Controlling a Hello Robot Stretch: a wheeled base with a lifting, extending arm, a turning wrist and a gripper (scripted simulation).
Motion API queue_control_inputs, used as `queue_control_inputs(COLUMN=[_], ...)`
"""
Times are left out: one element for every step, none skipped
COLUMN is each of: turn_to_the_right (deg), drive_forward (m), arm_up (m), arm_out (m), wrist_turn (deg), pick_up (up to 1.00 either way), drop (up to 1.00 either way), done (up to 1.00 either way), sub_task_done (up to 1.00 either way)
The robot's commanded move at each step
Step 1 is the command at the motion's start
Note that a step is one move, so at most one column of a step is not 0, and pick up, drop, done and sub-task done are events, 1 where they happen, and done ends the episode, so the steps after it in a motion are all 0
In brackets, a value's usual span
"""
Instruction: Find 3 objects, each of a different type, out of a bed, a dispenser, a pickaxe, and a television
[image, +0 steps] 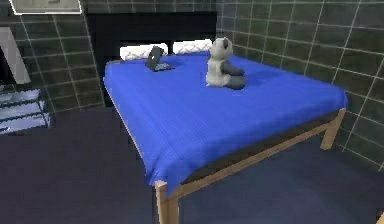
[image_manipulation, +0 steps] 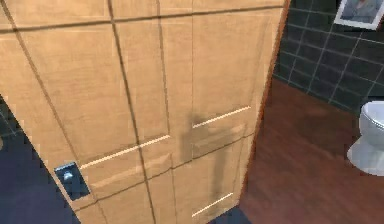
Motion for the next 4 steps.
queue_control_inputs(turn_to_the_right=[-45.0,-15.0,0.0,30.0], drive_forward=[0.00,0.00,0.85,0.00], arm_up=[0.00,0.00,0.00,0.00], arm_out=[0.00,0.00,0.00,0.00], wrist_turn=[0.0,0.0,0.0,0.0], pick_up=[0.00,0.00,0.00,0.00], drop=[0.00,0.00,0.00,0.00], done=[0.00,0.00,0.00,0.00], sub_task_done=[0.00,0.00,0.00,0.00])
